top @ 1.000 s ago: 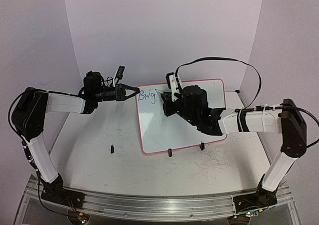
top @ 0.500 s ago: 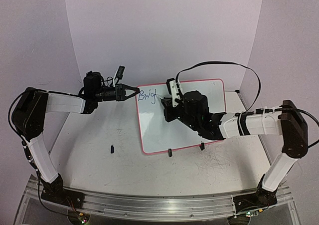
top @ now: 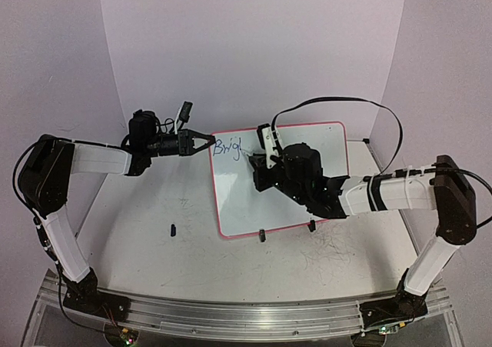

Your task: Write a sentence on the whiteboard

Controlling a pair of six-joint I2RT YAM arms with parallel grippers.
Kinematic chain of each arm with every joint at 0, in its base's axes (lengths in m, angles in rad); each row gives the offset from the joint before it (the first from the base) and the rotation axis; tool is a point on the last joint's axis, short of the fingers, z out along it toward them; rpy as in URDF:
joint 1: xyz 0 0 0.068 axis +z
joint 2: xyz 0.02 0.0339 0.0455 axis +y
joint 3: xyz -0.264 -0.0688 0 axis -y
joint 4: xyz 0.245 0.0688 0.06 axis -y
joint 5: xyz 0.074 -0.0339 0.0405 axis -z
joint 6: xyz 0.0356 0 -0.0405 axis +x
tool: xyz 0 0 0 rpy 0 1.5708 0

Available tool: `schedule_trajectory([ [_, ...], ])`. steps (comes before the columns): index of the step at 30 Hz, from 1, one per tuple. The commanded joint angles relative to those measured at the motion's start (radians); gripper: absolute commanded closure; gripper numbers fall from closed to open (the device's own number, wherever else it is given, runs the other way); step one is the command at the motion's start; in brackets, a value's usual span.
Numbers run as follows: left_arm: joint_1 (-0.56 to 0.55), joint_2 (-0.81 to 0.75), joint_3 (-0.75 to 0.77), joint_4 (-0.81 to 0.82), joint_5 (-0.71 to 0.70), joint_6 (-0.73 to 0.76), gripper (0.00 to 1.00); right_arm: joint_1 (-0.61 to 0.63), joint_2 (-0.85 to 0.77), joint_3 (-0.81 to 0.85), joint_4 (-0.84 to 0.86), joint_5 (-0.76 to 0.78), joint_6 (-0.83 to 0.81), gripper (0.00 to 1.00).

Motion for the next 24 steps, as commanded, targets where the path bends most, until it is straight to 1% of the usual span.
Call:
schedule_trajectory([
  [1, -0.007, -0.010, -0.002, 0.010, 0.015, -0.017, 1.00, -0.005, 0.001, 0.048, -0.010, 0.042, -0.002, 1.00],
  [9, -0.008, -0.012, -0.002, 0.009, 0.015, -0.017, 1.00, -0.019, 0.024, 0.081, -0.004, 0.036, -0.015, 1.00],
  [13, -0.008, -0.012, -0.002, 0.009, 0.016, -0.016, 1.00, -0.022, 0.024, 0.084, -0.004, 0.059, -0.014, 1.00],
  [19, -0.009, -0.011, -0.002, 0.010, 0.016, -0.016, 1.00, -0.021, 0.009, 0.068, -0.020, 0.078, 0.005, 1.00],
  [24, -0.010, -0.011, -0.002, 0.009, 0.015, -0.016, 1.00, -0.020, -0.017, 0.033, -0.029, 0.066, 0.027, 1.00],
])
